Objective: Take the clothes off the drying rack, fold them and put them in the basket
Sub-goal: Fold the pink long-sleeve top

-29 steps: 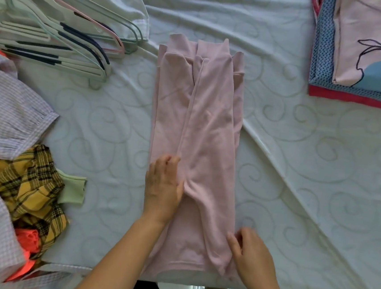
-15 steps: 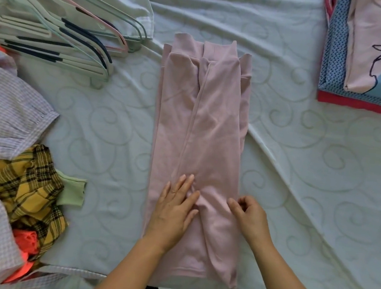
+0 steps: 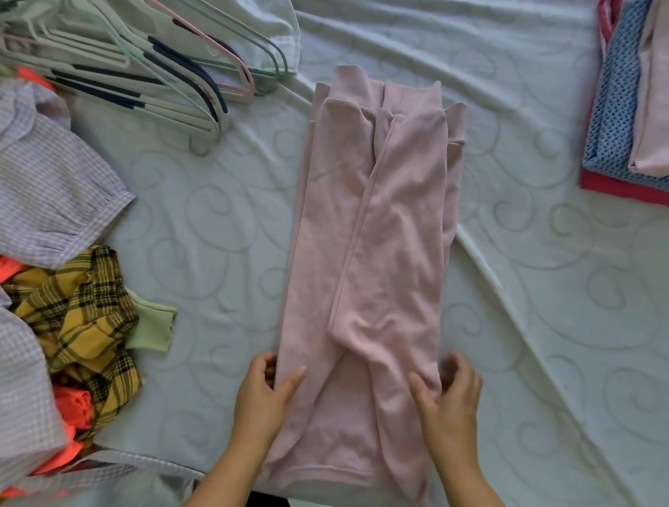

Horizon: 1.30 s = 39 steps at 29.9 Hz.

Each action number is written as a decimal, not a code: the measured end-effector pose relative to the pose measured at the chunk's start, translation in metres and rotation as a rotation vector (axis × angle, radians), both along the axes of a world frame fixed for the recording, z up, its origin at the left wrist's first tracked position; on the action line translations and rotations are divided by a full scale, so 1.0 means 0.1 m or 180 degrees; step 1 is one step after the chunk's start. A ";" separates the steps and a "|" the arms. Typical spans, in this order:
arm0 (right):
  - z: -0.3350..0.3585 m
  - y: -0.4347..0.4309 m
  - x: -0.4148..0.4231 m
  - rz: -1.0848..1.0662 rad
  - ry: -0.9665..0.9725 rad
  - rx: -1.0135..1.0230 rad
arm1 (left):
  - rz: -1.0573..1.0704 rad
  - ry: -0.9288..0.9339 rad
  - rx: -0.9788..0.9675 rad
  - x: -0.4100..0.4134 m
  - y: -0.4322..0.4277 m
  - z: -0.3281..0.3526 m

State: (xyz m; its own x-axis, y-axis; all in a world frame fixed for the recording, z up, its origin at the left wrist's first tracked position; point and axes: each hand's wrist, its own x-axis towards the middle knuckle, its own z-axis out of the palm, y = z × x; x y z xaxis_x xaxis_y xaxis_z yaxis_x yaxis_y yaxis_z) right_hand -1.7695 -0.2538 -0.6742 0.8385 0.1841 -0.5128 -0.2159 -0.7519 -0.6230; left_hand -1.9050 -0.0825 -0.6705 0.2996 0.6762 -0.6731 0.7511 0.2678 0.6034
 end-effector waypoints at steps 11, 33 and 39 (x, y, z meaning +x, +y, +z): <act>1.08 0.27 0.67 -0.0195 0.2859 0.1078 | -0.0285 -0.1010 -0.2082 0.22 0.63 0.78; 0.03 0.99 1.23 -0.0516 -0.0099 0.0781 | -0.0401 -0.0247 0.1067 1.48 1.04 -0.05; 0.26 0.51 0.60 -0.0416 0.0108 0.0472 | -0.0616 -0.0297 0.1188 0.87 0.68 0.27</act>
State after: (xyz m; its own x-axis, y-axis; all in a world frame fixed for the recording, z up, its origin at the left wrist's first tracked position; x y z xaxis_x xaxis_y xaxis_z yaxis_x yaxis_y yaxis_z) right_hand -1.7091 -0.2031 -0.6479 0.8429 0.1504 -0.5166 -0.3285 -0.6165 -0.7156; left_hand -1.8177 -0.0145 -0.6432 0.4929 0.7935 -0.3569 0.7036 -0.1222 0.7000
